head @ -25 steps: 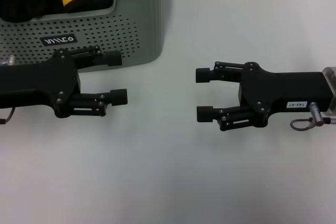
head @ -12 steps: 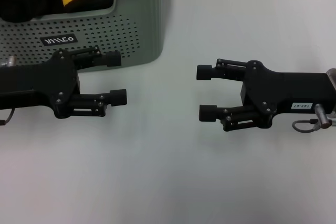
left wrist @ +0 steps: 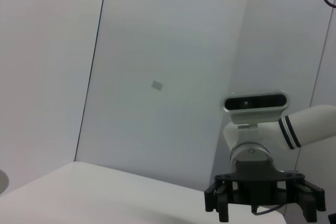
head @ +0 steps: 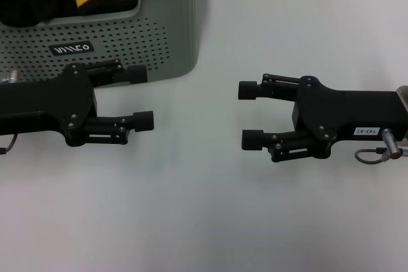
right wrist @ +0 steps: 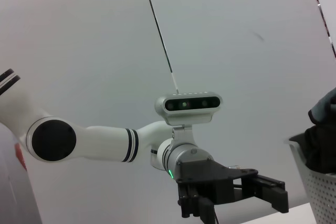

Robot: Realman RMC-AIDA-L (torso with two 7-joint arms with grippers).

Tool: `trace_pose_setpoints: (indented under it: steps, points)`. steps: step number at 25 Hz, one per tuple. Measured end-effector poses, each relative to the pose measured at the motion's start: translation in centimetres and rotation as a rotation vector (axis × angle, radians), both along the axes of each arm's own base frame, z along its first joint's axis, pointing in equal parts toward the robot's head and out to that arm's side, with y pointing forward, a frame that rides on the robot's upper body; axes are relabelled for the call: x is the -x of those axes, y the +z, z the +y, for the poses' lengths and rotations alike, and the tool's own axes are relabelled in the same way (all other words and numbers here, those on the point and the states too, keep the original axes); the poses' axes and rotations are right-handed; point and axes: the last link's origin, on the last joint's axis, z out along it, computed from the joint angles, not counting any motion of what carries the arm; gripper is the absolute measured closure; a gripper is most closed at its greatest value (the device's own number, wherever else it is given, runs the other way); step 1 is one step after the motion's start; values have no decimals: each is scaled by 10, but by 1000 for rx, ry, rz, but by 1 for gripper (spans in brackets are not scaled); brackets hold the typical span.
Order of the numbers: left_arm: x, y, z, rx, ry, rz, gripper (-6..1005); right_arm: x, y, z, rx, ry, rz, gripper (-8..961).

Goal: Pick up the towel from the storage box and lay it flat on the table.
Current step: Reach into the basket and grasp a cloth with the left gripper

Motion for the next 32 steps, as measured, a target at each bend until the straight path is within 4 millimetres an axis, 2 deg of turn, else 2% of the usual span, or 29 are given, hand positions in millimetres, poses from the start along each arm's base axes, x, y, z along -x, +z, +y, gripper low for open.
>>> trace_pose_setpoints:
  steps: [32]
  points:
    - [-1, -3, -1, 1, 3, -10, 172, -2, 0, -1, -7, -5, 7, 83]
